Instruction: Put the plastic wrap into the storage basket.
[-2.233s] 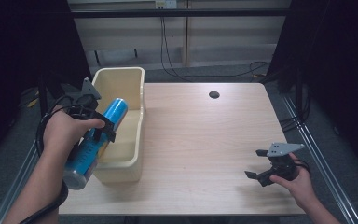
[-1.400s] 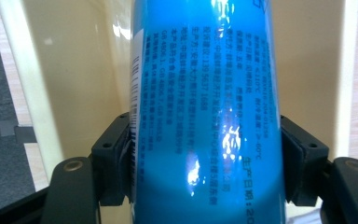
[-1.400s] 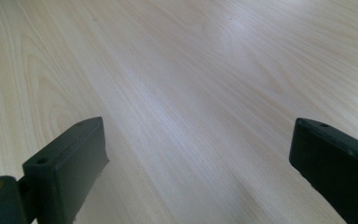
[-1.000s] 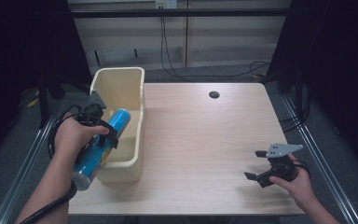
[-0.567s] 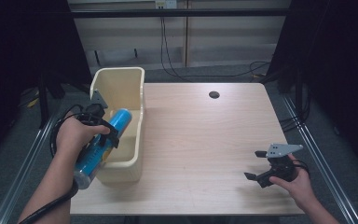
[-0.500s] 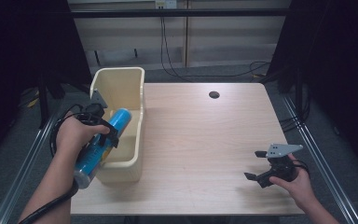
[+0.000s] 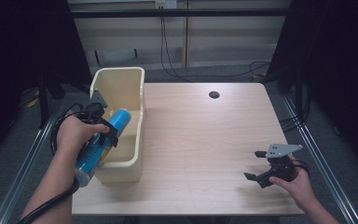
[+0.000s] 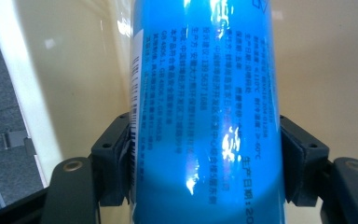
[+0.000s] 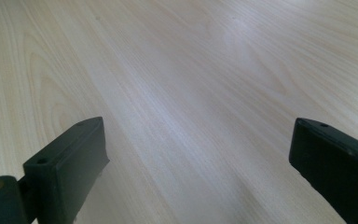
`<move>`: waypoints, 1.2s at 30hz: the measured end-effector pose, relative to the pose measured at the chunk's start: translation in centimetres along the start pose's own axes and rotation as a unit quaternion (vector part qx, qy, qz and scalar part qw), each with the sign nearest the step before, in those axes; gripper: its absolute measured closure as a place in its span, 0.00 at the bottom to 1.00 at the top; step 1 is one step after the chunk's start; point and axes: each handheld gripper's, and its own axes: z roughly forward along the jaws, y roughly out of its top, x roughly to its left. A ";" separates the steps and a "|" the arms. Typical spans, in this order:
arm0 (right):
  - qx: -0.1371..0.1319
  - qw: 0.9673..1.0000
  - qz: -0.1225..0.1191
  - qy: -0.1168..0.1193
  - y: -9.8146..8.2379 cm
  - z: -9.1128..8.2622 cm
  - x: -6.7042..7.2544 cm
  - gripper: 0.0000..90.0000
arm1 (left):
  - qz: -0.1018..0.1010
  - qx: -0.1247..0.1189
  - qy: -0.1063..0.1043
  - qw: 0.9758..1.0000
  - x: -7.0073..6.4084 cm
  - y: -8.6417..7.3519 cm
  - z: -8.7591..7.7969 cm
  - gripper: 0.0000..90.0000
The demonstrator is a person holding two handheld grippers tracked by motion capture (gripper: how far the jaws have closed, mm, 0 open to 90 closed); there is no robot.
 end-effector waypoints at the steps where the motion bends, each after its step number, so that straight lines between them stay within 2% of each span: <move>1: 0.000 1.000 0.000 0.000 0.0 0.0 0.0 0.04 | 0.000 0.000 0.000 1.000 0.0 0.0 0.0 0.36; 15: 0.002 1.000 0.002 0.002 -0.1 0.0 0.0 0.04 | -0.001 0.016 0.004 1.000 0.1 0.4 0.1 0.35; 20: 0.002 1.000 0.000 0.001 -0.1 0.0 0.0 0.04 | -0.011 0.021 0.000 1.000 0.1 0.5 0.2 0.35; 26: 0.002 1.000 0.000 0.001 -0.1 0.0 -0.1 0.04 | -0.012 0.028 -0.001 1.000 0.3 0.7 0.2 0.35; 29: 0.003 1.000 0.000 0.002 -0.1 0.0 -0.1 0.04 | -0.006 0.027 0.004 1.000 0.3 0.8 0.2 0.35; 30: 0.003 1.000 -0.001 0.002 -0.1 -0.1 -0.1 0.04 | -0.013 0.024 0.000 1.000 0.2 0.8 0.2 0.35; 33: 0.003 1.000 0.000 0.001 -0.1 -0.1 -0.1 0.04 | -0.017 0.024 -0.005 1.000 0.2 0.9 0.1 0.35; 34: 0.003 1.000 0.000 -0.001 -0.1 -0.1 -0.1 0.04 | -0.013 0.021 0.001 1.000 0.1 1.0 0.1 0.34; 36: 0.002 1.000 0.000 0.000 -0.1 -0.1 -0.1 0.04 | -0.011 0.024 -0.003 1.000 0.1 1.2 0.0 0.35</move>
